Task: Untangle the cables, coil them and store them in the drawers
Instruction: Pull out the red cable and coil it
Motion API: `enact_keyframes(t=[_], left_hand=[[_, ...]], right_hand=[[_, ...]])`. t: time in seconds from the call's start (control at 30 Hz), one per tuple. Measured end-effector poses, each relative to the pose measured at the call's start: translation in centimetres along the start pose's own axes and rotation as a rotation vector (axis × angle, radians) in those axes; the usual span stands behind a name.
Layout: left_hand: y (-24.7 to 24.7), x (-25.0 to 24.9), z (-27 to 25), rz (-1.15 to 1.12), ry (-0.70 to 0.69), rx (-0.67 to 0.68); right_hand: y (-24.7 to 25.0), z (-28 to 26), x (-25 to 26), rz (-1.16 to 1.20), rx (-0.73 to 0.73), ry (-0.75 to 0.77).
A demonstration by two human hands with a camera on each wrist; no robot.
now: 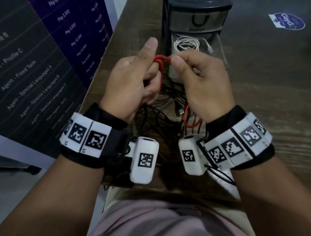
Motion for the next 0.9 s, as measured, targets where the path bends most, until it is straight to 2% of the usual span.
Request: enact_keyframes(t=[0.2,0.4,0.53,0.63,0.7,0.8,0.9], left_hand=[[-1.3,-1.4,0.7,-0.399,-0.137,0.126],[0.9,-1.0,0.4,-0.509,-0.218,-0.032],[1.6,-1.1,0.5,-0.325,-0.261,-0.156],[1.7,-1.9,0.4,0.095,-0.273,-0.189],[1.8,-1.8,0.2,0.389,-0.224,-0.174],[2.2,-0.8,0.1,0.614,-0.093,-0.132],[2.3,0.0,-0.3,0.587,0.012,-0.122]], right_hand=[[-3.1,-0.2,-1.4,-0.056,0.171,-0.084],[-4.7,-1.0,-0.7,-0.172,0.356,-0.104],[-5.4,-1.0,0.4,-0.258,0.454,-0.077],[-5.7,-1.3,1.1,-0.367,0.532,-0.077],[-5.1,-1.7,1.5,-0.344,0.541,-0.091],[-2.4,-1.4,2.5,-0.213,0.42,-0.09],[0.6,-0.5,3.3,-0.202,0.277,-0.048]])
Point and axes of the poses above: each hand's wrist, its own z-axis towards the middle knuckle, its own y-axis out of the back of the hand, x = y × z, the point moved 10 cm from there along z, towards the middle knuckle, and after that the axes turned 14 degrees about x, right-handed, at the moved point
